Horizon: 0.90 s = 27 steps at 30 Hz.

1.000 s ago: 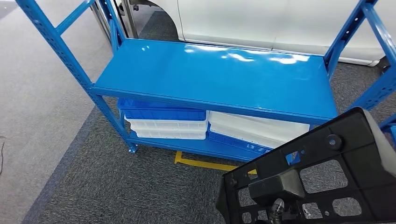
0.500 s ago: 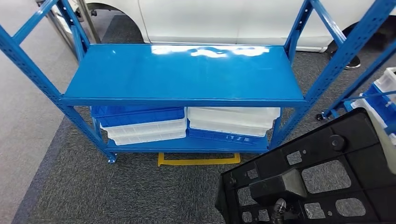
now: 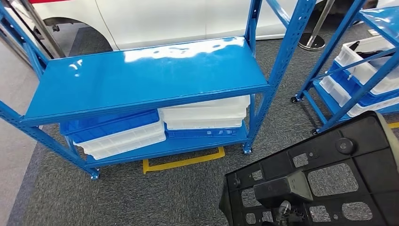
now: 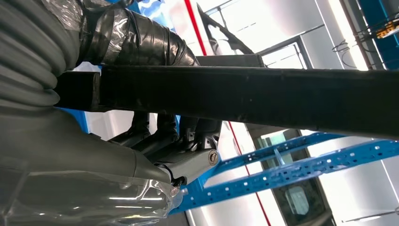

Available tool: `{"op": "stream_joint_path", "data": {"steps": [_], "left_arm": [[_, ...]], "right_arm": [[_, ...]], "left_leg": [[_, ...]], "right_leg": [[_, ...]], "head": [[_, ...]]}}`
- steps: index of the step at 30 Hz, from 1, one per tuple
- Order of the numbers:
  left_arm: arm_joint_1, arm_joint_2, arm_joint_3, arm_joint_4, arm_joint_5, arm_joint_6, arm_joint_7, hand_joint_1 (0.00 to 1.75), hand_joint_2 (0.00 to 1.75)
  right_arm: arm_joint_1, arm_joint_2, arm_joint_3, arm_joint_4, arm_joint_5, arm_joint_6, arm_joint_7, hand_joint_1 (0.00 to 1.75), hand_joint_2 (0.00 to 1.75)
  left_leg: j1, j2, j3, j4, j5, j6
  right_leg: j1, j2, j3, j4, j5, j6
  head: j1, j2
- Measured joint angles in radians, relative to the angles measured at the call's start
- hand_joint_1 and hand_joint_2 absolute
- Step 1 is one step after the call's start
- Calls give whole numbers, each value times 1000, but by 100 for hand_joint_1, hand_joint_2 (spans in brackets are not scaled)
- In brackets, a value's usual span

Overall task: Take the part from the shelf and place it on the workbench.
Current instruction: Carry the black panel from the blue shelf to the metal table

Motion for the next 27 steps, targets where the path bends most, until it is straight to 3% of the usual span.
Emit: {"op": "stream_joint_path", "data": {"steps": [1,2,3,4,6,8,10,12,14,16,17,18,19,21,23,25,26,27], "left_arm": [[3,1,1,0,2,-4,1,0,0],[4,3,3,0,5,-7,2,0,0],[5,6,5,0,7,-9,4,0,0],[5,10,7,0,8,-12,6,0,0],[6,19,13,0,12,-16,7,0,0],[7,25,20,0,16,-17,6,0,0],[6,26,25,0,18,-17,3,0,0],[6,27,28,0,18,-19,-1,0,0],[10,29,32,0,16,-23,-5,0,0],[15,30,34,0,13,-29,-6,0,0],[16,31,34,0,11,-31,-7,0,0],[15,31,34,0,10,-31,-7,0,0],[15,31,34,0,9,-31,-7,0,0],[13,31,34,0,8,-31,-6,0,0],[13,31,34,0,8,-32,-6,0,0],[10,31,34,0,8,-32,-6,0,0],[9,32,34,0,8,-32,-6,0,0],[8,32,35,0,8,-32,-7,0,0]], "right_arm": [[-2,1,0,3,8,3,0,175,175],[-5,2,0,6,16,5,0,175,175],[-8,2,0,10,22,7,0,175,175],[-12,2,0,14,26,11,0,175,175],[-22,2,1,24,31,23,0,175,175],[-32,2,2,34,31,36,0,175,175],[-36,1,2,40,30,49,0,175,175],[-39,0,1,45,26,59,0,175,175],[-44,-2,0,51,23,68,0,175,175],[-47,-3,0,58,21,74,0,175,175],[-47,-4,-1,61,20,76,0,175,175],[-47,-4,-1,64,19,76,0,175,175],[-47,-4,-1,67,19,76,0,175,175],[-49,-4,-1,70,19,76,0,175,175],[-51,-4,-2,72,19,76,0,175,175],[-51,-4,-2,74,20,76,0,175,175],[-51,-4,-2,74,20,76,0,175,175],[-51,-4,-2,75,20,77,0,175,175]], "left_leg": [[0,-4,-23,52,-16,1],[0,-5,-30,69,-12,2],[0,-8,-18,43,14,5],[0,-17,10,-18,53,10],[0,-64,71,-156,114,22],[-2,-95,93,-214,126,29],[-3,-79,95,-224,131,35],[1,-53,99,-237,142,47],[0,-21,99,-244,148,55],[-2,11,96,-243,148,57],[-3,26,95,-241,147,56],[-3,40,95,-240,145,54],[-3,53,97,-238,143,52],[-5,74,99,-232,135,43],[-10,91,102,-227,128,33],[-10,109,107,-227,125,24],[-9,105,109,-224,119,18],[-7,87,104,-208,104,13]], "right_leg": [[1,12,-3,1,2,-1],[3,25,-5,2,3,-2],[3,39,-6,4,4,-1],[4,52,-5,6,4,0],[4,78,-7,11,6,5],[1,99,-16,12,11,17],[-2,118,-24,10,19,33],[1,82,-39,37,0,45],[2,20,-85,135,-60,52],[-4,-2,-138,251,-112,59],[-6,-5,-146,273,-114,62],[-9,-9,-133,257,-97,64],[-11,-18,-101,204,-67,65],[-7,-62,-24,69,-23,58],[2,-87,7,10,-15,46],[6,-67,4,7,-13,34],[4,-56,3,4,-10,28],[1,-45,4,-1,-6,21]], "head": [[0,0],[0,0],[0,0],[0,0],[0,0],[0,0],[0,0],[1,0],[2,0],[2,0],[2,0],[2,0],[2,0],[2,0],[2,0],[2,0],[2,0],[2,0]]}}
